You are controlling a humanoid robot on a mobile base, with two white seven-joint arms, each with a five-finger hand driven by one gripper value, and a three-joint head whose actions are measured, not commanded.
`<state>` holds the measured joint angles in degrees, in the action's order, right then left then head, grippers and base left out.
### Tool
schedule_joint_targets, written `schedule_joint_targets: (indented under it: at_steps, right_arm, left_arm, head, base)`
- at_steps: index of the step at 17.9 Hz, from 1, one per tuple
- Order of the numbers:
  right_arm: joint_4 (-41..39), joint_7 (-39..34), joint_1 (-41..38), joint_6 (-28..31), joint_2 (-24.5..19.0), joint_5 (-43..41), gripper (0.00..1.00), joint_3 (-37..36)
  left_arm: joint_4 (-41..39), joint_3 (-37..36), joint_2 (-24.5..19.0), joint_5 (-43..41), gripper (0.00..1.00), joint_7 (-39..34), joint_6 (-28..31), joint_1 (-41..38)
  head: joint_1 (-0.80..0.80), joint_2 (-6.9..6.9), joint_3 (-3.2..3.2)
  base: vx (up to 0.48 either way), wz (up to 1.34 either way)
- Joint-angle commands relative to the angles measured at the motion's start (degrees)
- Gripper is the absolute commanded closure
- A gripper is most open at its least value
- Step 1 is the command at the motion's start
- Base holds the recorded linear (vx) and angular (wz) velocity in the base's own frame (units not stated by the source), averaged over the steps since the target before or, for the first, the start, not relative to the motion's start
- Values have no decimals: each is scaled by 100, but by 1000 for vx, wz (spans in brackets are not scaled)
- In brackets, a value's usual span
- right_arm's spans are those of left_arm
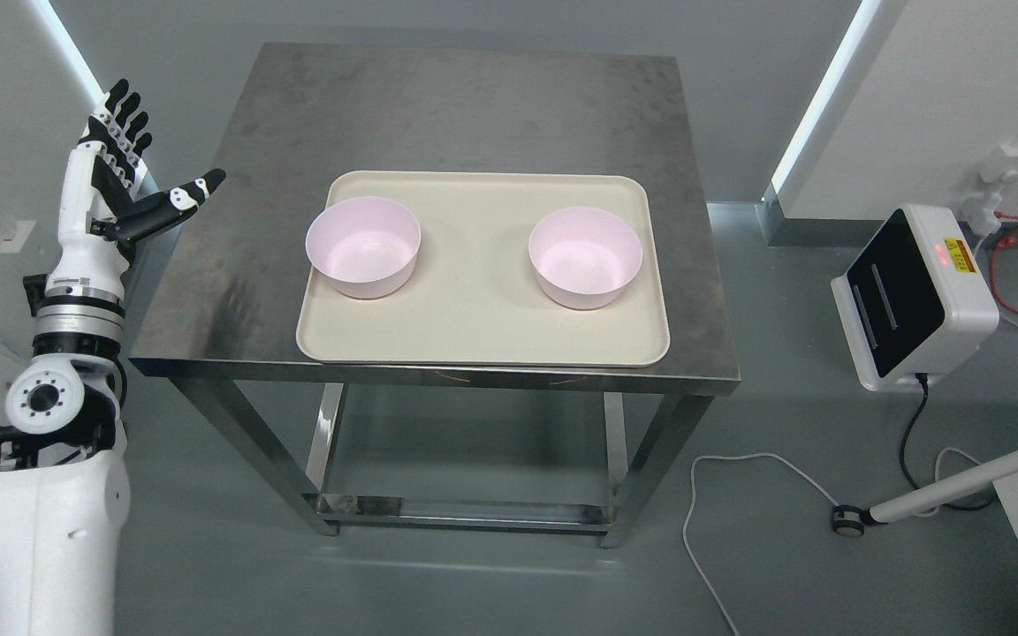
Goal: Stack pink IKEA bowls on left shelf middle
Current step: 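Raise the left hand and reach toward the pink bowl nearer the left arm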
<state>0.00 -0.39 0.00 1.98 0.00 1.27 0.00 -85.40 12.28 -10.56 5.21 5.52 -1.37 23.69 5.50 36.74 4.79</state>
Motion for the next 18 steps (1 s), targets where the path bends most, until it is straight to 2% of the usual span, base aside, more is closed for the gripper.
schedule_joint_targets:
  at_steps: [1,4,7,8,11,14,18]
  right_arm:
    - [-193,4,-167,4,100,-127,0,-62]
    - [-193,4,-167,4,100,-127,0,-62]
    - [-193,4,-167,-5,100,-127,0,-62]
    - [-193,4,-167,4,100,-127,0,-62]
    - [-193,4,-167,-5,100,-136,0,-62]
    - [-193,4,-167,-5,100,-127,0,-62]
    - [-193,4,-167,-5,100,-127,0,-62]
  left_arm:
    - [-38,82,-60,6,0,28,-143,-119]
    - [-20,-23,-77,-3,0,272,-153,-58]
    - [67,-322,-375,-116,0,1694,-118,301]
    - [294,-522,-541,-439,0,2124,-109,581]
    - [760,-1269,-1034,-1144,1,2672,-109,1144]
    - [1375,-2235,-1167,-1495,4,2796,-91,1908]
    - [2281,-2879,-1141,-1953,7,2971,-83,2446]
  head:
    - [0,0,0]
    - [0,0,0]
    - [0,0,0]
    - [0,0,0]
    - [0,0,0]
    - [0,0,0]
    - [0,0,0]
  base:
    - [-11,0]
    - [-18,-1]
    - [-12,8]
    - [-2,18]
    - [0,0]
    - [0,0]
    - [0,0]
